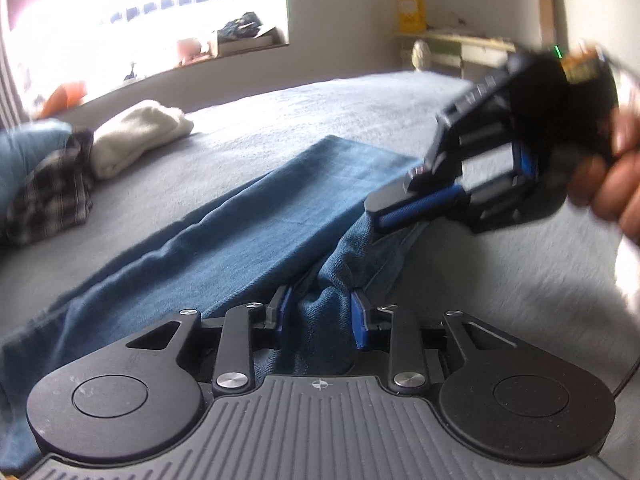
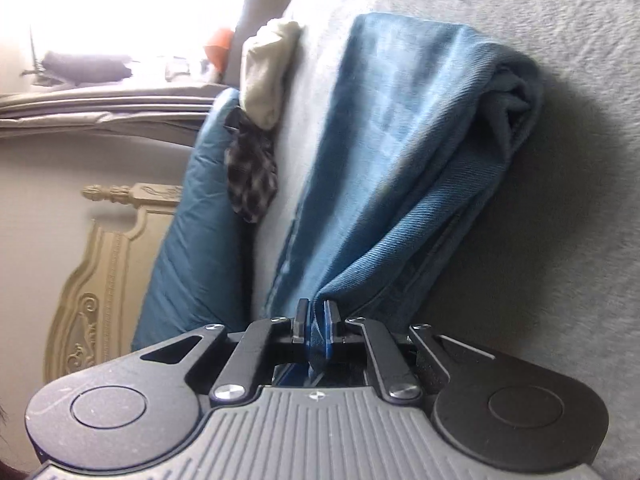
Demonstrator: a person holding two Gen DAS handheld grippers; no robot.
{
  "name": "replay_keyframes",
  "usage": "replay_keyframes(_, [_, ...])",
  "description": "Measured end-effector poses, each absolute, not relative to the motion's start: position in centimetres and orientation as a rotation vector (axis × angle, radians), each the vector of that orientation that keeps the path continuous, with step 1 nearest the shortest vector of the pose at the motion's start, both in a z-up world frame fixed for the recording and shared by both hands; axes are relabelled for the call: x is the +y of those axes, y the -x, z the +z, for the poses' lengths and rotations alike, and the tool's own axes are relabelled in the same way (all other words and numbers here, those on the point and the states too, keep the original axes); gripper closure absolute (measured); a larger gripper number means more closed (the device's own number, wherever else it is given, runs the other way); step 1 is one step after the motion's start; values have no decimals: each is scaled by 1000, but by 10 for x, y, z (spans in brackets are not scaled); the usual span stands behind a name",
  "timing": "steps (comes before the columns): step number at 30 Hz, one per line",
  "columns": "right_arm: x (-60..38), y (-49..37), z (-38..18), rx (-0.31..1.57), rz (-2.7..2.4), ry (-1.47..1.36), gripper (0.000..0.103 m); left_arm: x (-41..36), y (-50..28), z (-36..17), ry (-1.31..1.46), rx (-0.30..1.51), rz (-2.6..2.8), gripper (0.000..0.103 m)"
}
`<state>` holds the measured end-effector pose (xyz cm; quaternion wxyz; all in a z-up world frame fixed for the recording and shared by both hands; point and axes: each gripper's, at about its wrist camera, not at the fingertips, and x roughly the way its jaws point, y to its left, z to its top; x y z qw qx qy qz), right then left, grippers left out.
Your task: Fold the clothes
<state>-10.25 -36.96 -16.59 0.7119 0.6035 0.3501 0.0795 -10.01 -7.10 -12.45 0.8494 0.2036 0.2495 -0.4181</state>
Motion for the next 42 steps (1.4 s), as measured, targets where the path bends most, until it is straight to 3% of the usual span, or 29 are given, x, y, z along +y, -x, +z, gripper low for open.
replay_keyframes(12, [-351,84,-148,934,224,-1235,68,-75,109,-134,-534,476,-865,71])
replay_keyframes(20, [-347,87,-173,1011,142,-1283,67,-72,112,-136,-544,469,-868,69])
replay_keyframes(33, [-342,89,-137,1054,225,-1159,67,-76,113,-141,-559,456,-848,69])
replay_keyframes(42, [-321,60,-155,1139,127,-1140,67,-74,116,-142,-581,442,-849,69])
